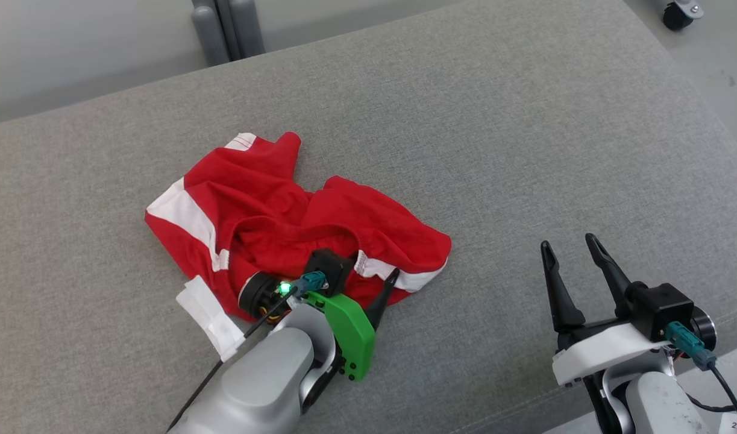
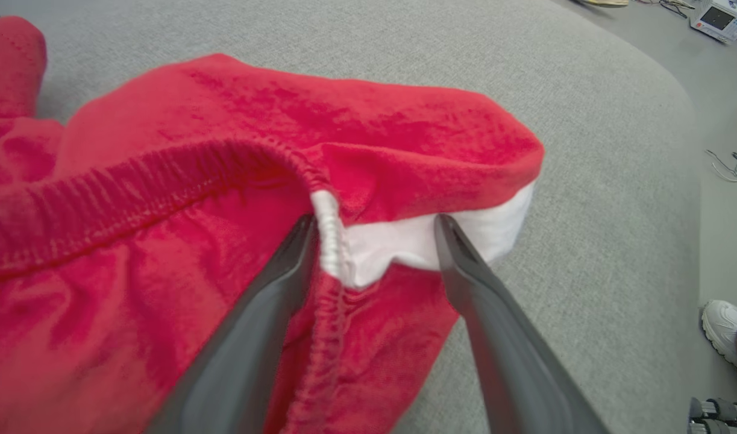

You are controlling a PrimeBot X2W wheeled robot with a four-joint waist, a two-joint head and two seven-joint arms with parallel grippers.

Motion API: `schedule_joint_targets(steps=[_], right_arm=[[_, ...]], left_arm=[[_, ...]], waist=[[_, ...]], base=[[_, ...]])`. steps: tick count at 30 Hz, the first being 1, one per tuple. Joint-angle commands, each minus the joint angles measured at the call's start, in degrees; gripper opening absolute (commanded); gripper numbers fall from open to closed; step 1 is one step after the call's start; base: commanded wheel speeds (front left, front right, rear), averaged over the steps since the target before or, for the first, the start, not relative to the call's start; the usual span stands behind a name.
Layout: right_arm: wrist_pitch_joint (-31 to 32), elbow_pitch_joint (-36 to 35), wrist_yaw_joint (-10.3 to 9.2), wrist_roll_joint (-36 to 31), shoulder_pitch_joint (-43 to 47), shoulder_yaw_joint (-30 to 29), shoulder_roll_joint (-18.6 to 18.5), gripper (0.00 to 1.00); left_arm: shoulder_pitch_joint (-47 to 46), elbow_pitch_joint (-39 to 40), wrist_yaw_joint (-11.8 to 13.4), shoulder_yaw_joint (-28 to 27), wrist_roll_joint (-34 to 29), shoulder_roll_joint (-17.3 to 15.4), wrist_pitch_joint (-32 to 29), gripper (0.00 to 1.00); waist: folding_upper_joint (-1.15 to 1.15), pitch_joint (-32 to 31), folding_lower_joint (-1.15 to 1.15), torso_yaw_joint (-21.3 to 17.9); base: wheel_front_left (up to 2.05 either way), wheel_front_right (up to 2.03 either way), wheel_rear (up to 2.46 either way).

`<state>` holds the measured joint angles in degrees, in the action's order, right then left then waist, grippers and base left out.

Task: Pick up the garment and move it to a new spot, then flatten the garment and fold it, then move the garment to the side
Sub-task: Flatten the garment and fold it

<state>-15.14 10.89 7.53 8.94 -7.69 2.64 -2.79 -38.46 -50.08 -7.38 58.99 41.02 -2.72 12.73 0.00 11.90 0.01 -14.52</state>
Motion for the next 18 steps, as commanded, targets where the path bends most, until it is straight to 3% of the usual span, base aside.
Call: schedule_joint_targets(steps=[1, 2, 3, 11, 18], right_arm=[[0.0, -0.1, -0.08, 0.3, -0.6, 0.0, -0.2, 1.00], [0.0, -0.1, -0.08, 0.4, -0.7, 0.0, -0.2, 1.00], [0.0, 0.0, -0.08, 0.5, -0.8, -0.1, -0.2, 1.00], [0.0, 0.5, -0.08, -0.1, 0.0, -0.7, -0.2, 1.00], [0.0, 1.0, -0.08, -0.9, 1.1, -1.5, -0.2, 1.00]], left_arm=[[-1.2, -0.3, -0.1, 0.7, 1.1, -0.3, 0.1, 0.45], [-1.5, -0.5, -0.1, 1.3, 1.4, -0.3, 0.1, 0.18], [-1.8, -0.6, -0.1, 1.9, 1.9, -0.3, 0.4, 0.00], [-4.7, 3.1, -0.1, 4.8, 4.2, -0.3, 2.1, 0.00], [-10.4, 11.9, -0.1, 1.7, 2.8, -0.3, 2.5, 0.00]], waist=[[0.00, 0.3, -0.01, -0.3], [0.00, 0.3, -0.01, -0.2], [0.00, 0.3, -0.01, -0.2], [0.00, -1.3, -0.01, 1.1], [0.00, -3.5, -0.01, 2.4]], base=[[0.00, 0.00, 0.00], [0.00, 0.00, 0.00], [0.00, 0.00, 0.00], [0.00, 0.00, 0.00], [0.00, 0.00, 0.00]])
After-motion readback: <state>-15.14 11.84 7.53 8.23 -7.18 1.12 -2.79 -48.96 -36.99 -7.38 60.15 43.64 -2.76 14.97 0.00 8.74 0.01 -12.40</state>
